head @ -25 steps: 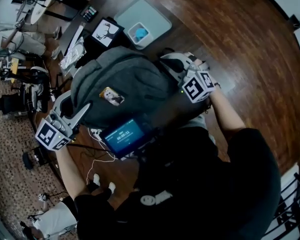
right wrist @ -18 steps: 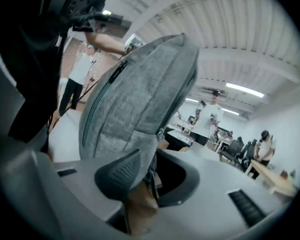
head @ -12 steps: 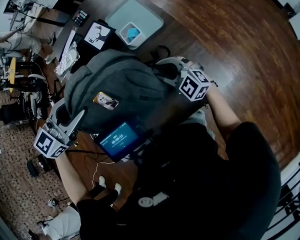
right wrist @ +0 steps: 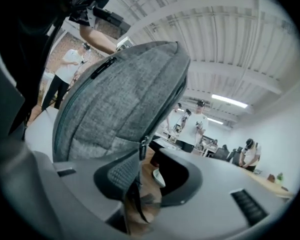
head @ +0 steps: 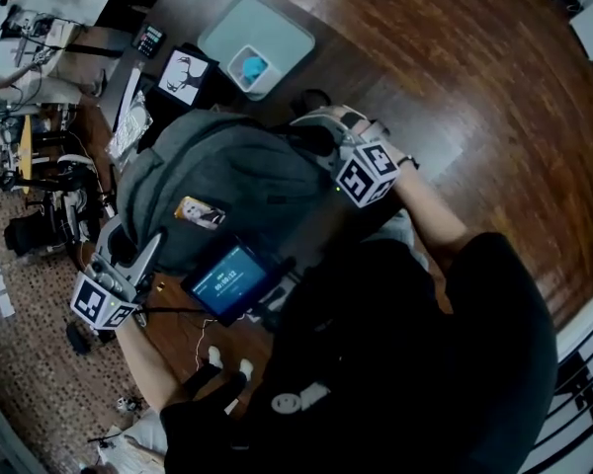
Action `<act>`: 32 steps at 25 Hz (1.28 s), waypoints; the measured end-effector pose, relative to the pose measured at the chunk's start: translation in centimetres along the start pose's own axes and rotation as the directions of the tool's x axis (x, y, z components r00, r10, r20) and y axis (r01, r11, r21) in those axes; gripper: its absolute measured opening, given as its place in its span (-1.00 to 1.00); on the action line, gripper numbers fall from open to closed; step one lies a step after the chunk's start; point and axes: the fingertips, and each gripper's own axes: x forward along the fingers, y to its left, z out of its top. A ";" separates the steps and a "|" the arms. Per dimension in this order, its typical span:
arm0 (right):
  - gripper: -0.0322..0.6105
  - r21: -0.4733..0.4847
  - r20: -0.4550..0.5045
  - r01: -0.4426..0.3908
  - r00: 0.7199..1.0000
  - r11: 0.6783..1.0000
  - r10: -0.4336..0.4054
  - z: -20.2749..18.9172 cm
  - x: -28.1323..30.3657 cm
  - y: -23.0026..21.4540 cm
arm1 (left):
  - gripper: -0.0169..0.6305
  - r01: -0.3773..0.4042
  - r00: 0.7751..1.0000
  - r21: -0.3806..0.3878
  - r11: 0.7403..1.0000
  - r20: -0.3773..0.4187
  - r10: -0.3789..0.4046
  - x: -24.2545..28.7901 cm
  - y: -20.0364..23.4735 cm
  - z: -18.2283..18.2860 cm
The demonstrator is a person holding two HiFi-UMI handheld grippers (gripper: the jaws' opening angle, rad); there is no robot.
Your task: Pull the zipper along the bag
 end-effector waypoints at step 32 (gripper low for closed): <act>-0.84 -0.133 0.105 -0.108 0.987 0.985 0.122 1.1 0.2 1.1 | -0.36 -0.005 1.000 0.009 1.000 -0.029 0.006 0.2 -1.1 -0.1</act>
